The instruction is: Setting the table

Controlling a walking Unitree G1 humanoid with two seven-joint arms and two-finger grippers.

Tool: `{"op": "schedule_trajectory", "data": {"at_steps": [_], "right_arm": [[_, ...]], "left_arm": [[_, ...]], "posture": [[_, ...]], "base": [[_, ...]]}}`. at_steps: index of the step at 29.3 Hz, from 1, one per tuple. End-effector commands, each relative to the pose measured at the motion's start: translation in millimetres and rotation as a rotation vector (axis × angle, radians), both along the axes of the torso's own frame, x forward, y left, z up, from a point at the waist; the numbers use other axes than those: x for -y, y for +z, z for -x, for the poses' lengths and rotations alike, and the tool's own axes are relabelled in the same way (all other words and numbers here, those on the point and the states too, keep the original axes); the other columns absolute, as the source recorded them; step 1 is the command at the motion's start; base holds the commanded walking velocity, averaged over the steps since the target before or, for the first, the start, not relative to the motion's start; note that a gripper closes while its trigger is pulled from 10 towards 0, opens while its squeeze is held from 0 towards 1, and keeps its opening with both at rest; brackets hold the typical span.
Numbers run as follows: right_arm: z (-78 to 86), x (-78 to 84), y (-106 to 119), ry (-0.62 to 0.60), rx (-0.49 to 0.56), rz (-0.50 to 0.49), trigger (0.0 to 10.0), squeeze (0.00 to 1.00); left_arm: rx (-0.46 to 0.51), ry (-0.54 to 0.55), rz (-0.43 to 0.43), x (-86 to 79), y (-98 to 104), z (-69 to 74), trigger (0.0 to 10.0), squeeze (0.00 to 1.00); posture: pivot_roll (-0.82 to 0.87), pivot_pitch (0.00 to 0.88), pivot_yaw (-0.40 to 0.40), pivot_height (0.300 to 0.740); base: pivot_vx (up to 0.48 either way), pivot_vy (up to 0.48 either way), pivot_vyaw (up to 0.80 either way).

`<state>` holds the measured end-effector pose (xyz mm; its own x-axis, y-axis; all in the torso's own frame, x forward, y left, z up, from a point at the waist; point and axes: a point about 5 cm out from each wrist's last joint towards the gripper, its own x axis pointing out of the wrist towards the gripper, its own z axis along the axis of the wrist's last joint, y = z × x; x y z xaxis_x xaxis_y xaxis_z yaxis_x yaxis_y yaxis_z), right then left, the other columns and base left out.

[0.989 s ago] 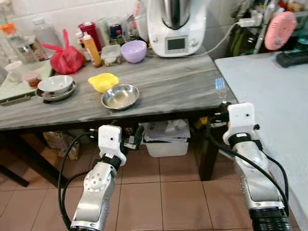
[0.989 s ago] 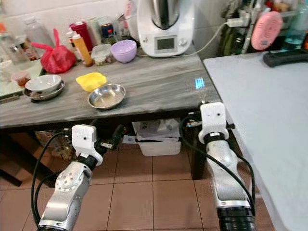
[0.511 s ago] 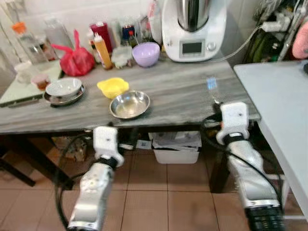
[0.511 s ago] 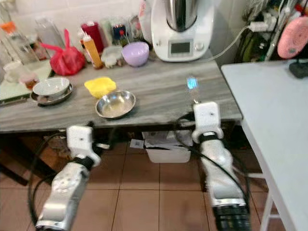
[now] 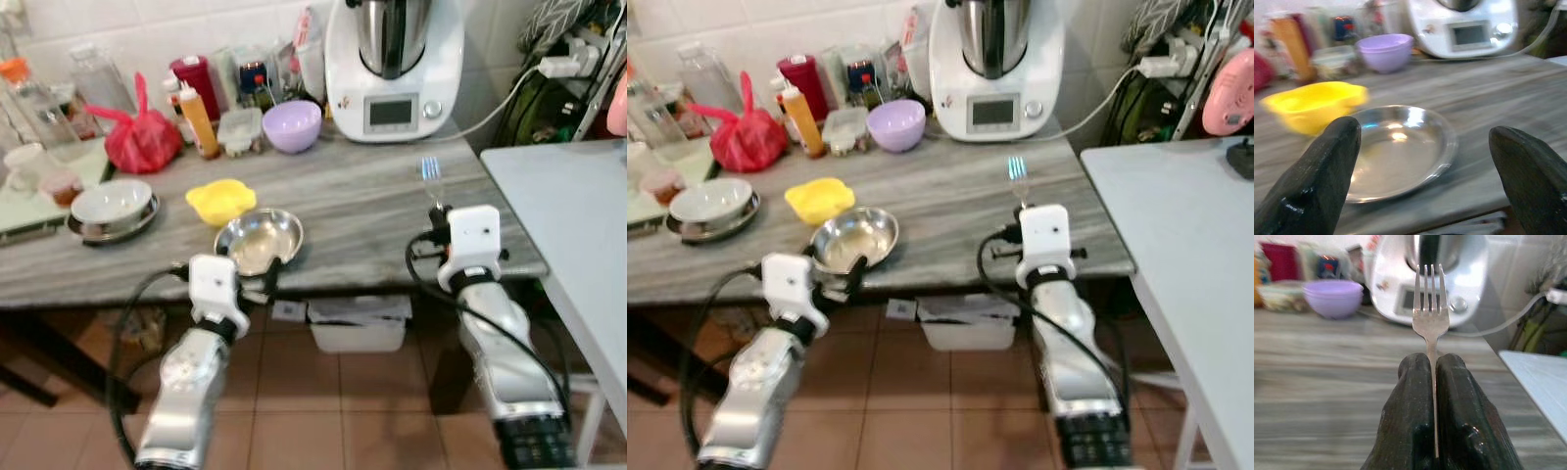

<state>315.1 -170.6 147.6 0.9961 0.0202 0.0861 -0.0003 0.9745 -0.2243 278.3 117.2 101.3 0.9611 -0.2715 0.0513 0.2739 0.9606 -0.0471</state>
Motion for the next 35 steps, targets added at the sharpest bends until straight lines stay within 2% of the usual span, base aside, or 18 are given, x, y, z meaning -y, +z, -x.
{"op": "schedule_trajectory", "data": {"at_steps": [1, 4, 13, 14, 15, 16, 17, 18, 19, 24, 25, 31, 35], "right_arm": [[-2.6, -5.3, 6.8, 0.01, 0.029, -0.013, 10.0, 0.0], [-2.9, -5.5, 6.7, 0.009, 0.028, -0.012, 10.0, 0.0], [0.4, -8.6, 0.6, 0.014, -0.003, -0.051, 10.0, 0.0], [1.1, -9.7, -0.7, 0.019, -0.007, -0.043, 10.0, 0.0], [1.1, -9.7, -0.7, 0.019, -0.007, -0.043, 10.0, 0.0], [0.6, -12.2, -4.3, 0.022, -0.031, -0.067, 10.0, 0.0], [-0.5, -14.0, -6.1, 0.022, -0.043, -0.085, 10.0, 0.0], [-0.5, -14.0, -6.1, 0.022, -0.043, -0.085, 10.0, 0.0], [-5.4, -21.8, -9.2, 0.039, -0.07, -0.1, 10.0, 0.0], [-12.5, -34.2, -15.8, 0.077, -0.114, -0.096, 10.0, 0.0], [-14.2, -40.9, -19.1, 0.099, -0.129, -0.1, 10.0, 0.0], [-18.6, -55.3, -23.2, 0.133, -0.157, -0.111, 10.0, 0.0], [-29.1, -64.5, -28.7, 0.121, -0.202, -0.13, 10.0, 0.0]], "left_arm": [[0.007, 0.017, -0.019, -11.0, 2.1, 0.2, 10.0, 0.0], [0.029, -0.02, 0.015, -7.4, 5.0, 6.3, 10.0, 0.0], [0.005, -0.061, 0.021, -6.2, -0.8, 14.8, 10.0, 0.0], [-0.001, -0.104, 0.037, -3.5, -0.8, 18.1, 10.0, 0.0], [-0.001, -0.104, 0.037, -3.5, -0.8, 18.1, 10.0, 0.0], [-0.026, -0.279, 0.021, 6.7, -1.9, 29.4, 10.0, 0.0], [-0.037, -0.326, 0.012, 8.3, -2.7, 32.6, 10.0, 0.0], [-0.037, -0.326, 0.012, 8.3, -2.7, 32.6, 10.0, 0.0], [-0.055, -0.379, 0.005, 6.9, -2.4, 34.8, 10.0, 0.0], [-0.063, -0.436, -0.016, 6.1, -1.6, 38.0, 10.0, 0.0], [-0.07, -0.462, -0.037, 6.0, -3.1, 41.8, 10.0, 0.0], [-0.08, -0.478, -0.041, 7.5, -1.9, 44.3, 10.0, 0.0], [-0.087, -0.478, -0.04, 6.8, -1.6, 46.6, 10.0, 0.0]], "posture": [[-0.14, 0.018, 0.11, 0.74], [-0.14, 0.019, 0.108, 0.74], [-0.14, 0.027, 0.109, 0.74], [-0.14, 0.03, 0.109, 0.74], [-0.14, 0.03, 0.109, 0.74], [-0.13, 0.039, 0.108, 0.74], [-0.13, 0.039, 0.108, 0.74], [-0.13, 0.039, 0.108, 0.74], [-0.12, 0.05, 0.108, 0.74], [-0.11, 0.058, 0.108, 0.74], [-0.1, 0.06, 0.107, 0.74], [-0.08, 0.072, 0.102, 0.74], [-0.06, 0.077, 0.092, 0.74]], "base": [[0.315, 0.0, 0.0], [0.0, 0.0, 0.0], [0.0, 0.0, 0.0], [0.0, 0.0, 0.0], [0.0, 0.0, 0.0], [0.0, 0.0, 0.0], [0.0, 0.0, 0.0], [0.0, 0.0, 0.0], [0.0, 0.0, 0.0], [0.0, 0.0, 0.0], [0.0, 0.0, 0.0], [0.0, 0.0, 0.0], [0.0, 0.0, 0.0]]}}
